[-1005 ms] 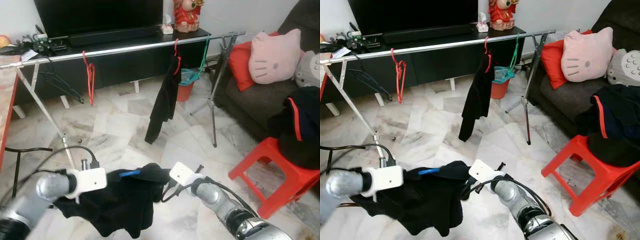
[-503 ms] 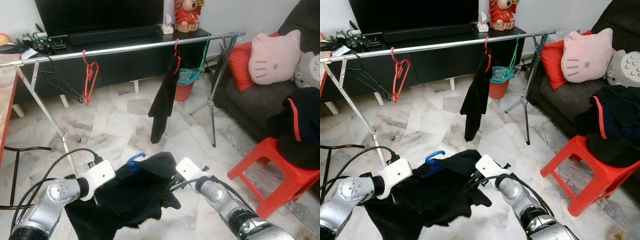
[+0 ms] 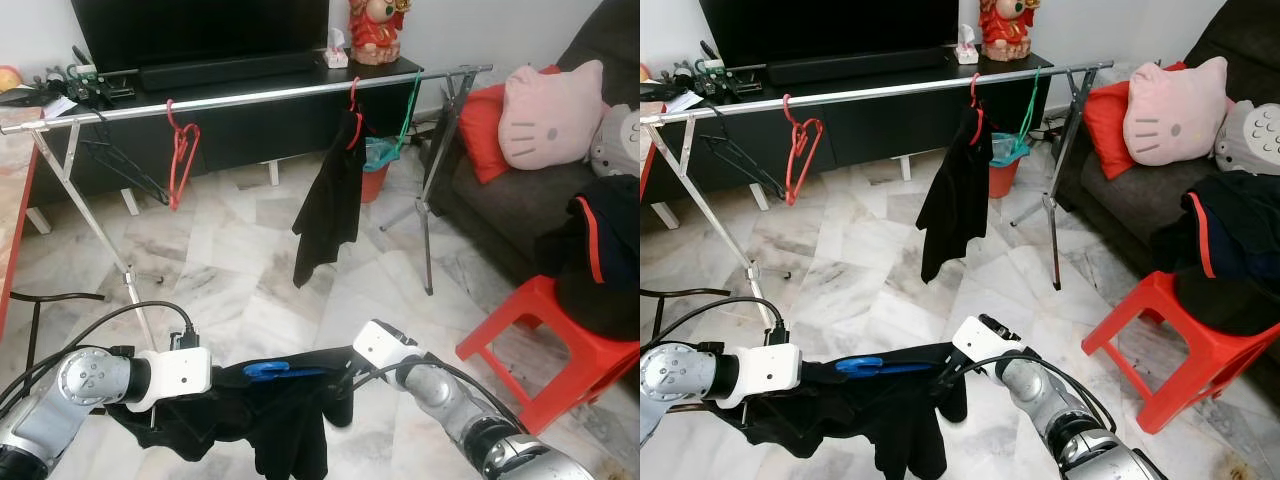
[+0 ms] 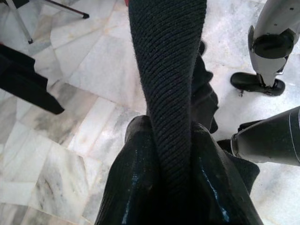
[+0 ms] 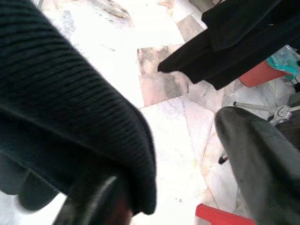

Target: Hang hanger

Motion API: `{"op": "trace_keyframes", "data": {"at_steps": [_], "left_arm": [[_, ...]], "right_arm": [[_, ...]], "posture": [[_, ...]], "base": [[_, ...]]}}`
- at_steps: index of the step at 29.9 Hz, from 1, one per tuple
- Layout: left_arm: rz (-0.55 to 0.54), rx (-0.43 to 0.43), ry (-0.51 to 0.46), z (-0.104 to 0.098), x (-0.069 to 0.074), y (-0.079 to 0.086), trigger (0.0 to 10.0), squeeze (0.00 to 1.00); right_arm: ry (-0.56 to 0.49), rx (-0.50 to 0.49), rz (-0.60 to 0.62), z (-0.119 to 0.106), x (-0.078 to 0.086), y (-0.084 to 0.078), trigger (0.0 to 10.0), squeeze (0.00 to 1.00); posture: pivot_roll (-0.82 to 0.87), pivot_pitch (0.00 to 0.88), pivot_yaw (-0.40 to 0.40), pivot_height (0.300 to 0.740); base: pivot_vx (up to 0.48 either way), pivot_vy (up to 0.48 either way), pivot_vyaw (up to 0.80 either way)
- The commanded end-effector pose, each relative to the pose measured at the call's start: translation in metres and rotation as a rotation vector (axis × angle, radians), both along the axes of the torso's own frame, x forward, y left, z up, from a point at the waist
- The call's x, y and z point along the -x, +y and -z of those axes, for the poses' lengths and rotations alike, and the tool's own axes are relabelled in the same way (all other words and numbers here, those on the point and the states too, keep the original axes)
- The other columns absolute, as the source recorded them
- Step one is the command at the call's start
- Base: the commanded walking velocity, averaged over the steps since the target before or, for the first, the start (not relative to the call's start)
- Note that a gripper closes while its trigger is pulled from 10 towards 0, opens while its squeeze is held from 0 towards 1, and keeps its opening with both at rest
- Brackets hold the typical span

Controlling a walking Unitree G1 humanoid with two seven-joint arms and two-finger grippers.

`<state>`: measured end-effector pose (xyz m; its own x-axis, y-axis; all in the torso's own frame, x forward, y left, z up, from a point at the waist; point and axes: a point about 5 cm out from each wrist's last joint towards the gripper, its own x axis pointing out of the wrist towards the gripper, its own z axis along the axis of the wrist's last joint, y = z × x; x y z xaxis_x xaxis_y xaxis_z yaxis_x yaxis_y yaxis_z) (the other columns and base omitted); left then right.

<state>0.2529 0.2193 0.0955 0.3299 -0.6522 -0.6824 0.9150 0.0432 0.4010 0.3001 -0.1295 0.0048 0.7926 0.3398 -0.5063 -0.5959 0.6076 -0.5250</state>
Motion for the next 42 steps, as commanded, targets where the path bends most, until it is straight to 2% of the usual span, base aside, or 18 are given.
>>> {"op": "trace_keyframes", "data": {"at_steps": [1, 7, 11, 15, 16, 18, 19, 20, 21, 22, 25, 29, 34, 36, 38, 42], "left_arm": [[-0.007, -0.014, -0.022, -0.011, -0.004, 0.009, 10.0, 0.0], [-0.065, 0.041, -0.054, -0.022, -0.012, 0.016, 10.0, 0.0], [-0.055, 0.042, -0.036, -0.021, -0.009, 0.016, 10.0, 0.0], [-0.056, 0.078, -0.005, -0.018, -0.007, 0.012, 10.0, 0.0], [-0.058, 0.089, 0.001, -0.018, -0.006, 0.011, 10.0, 0.0], [-0.062, 0.12, 0.023, -0.019, -0.005, 0.009, 10.0, 0.0], [-0.063, 0.127, 0.03, -0.02, -0.005, 0.008, 10.0, 0.0], [-0.063, 0.129, 0.026, -0.021, -0.006, 0.008, 10.0, 0.0], [-0.064, 0.128, 0.023, -0.021, -0.008, 0.008, 10.0, 0.0], [-0.066, 0.131, 0.019, -0.022, -0.009, 0.007, 10.0, 0.0], [-0.074, 0.141, -0.001, -0.023, -0.013, 0.005, 10.0, 0.0], [-0.093, 0.161, -0.027, -0.022, -0.016, 0.0, 10.0, 0.0], [-0.142, 0.191, -0.046, -0.017, -0.019, -0.005, 10.0, 0.0], [-0.182, 0.215, -0.053, -0.015, -0.021, -0.009, 10.0, 0.0], [-0.187, 0.223, -0.051, -0.014, -0.021, -0.01, 10.0, 0.0], [-0.23, 0.261, -0.044, -0.011, -0.024, -0.015, 10.0, 0.0]], "right_arm": [[0.01, 0.033, 0.032, 0.001, 0.0, -0.016, 10.0, 1.0], [0.052, 0.038, 0.017, 0.009, 0.008, -0.015, 10.0, 1.0], [0.081, 0.03, 0.03, 0.014, 0.012, -0.016, 10.0, 1.0], [0.099, 0.035, 0.07, 0.017, 0.014, -0.019, 10.0, 1.0], [0.103, 0.02, 0.079, 0.017, 0.014, -0.019, 10.0, 1.0], [0.139, -0.171, 0.171, 0.013, 0.011, -0.014, 10.0, 1.0], [0.161, -0.28, 0.206, 0.011, 0.009, -0.012, 10.0, 0.0], [0.183, -0.423, 0.232, 0.006, 0.007, -0.009, 10.0, 0.0], [0.199, -0.466, 0.228, 0.005, 0.006, -0.008, 10.0, 0.0], [0.245, -0.504, 0.208, 0.007, 0.009, -0.006, 10.0, 0.0], [0.288, -0.562, 0.154, 0.007, 0.011, -0.002, 10.0, 0.0], [0.295, -0.739, 0.11, -0.002, 0.009, 0.004, 10.0, 0.0], [0.304, -0.88, 0.076, -0.011, 0.005, 0.006, 10.0, 0.0], [0.33, -0.908, -0.003, -0.013, 0.008, 0.01, 10.0, 0.0], [0.339, -0.906, -0.02, -0.012, 0.01, 0.011, 10.0, 0.0], [0.389, -0.796, -0.096, -0.004, 0.019, 0.013, 10.0, 0.0]], "posture": [[0.11, 0.0, -0.046, 0.74], [0.11, 0.0, -0.055, 0.74], [0.12, 0.0, -0.057, 0.74], [0.11, 0.0, -0.057, 0.74], [0.11, 0.0, -0.057, 0.74], [0.11, 0.0, -0.057, 0.74], [0.11, 0.0, -0.055, 0.74], [0.11, 0.0, -0.055, 0.74], [0.11, 0.0, -0.053, 0.74], [0.1, 0.0, -0.05, 0.74], [0.1, 0.0, -0.049, 0.74], [0.11, 0.0, -0.05, 0.74], [0.1, 0.0, -0.047, 0.74], [0.1, 0.0, -0.048, 0.74], [0.1, 0.0, -0.048, 0.74], [0.1, 0.0, -0.044, 0.74]], "base": [[0.0, 0.0, 0.0], [0.0, 0.0, 0.0], [0.0, 0.0, 0.0], [0.0, 0.0, 0.0], [0.0, 0.0, 0.0], [0.0, 0.0, 0.0], [0.0, 0.0, 0.0], [0.0, 0.0, 0.0], [0.0, 0.0, 0.0], [0.0, 0.0, 0.0], [0.0, 0.0, 0.0], [0.0, 0.0, 0.0], [0.0, 0.0, 0.0], [0.0, 0.0, 0.0], [0.0, 0.0, 0.0], [0.0, 0.0, 0.0]]}}
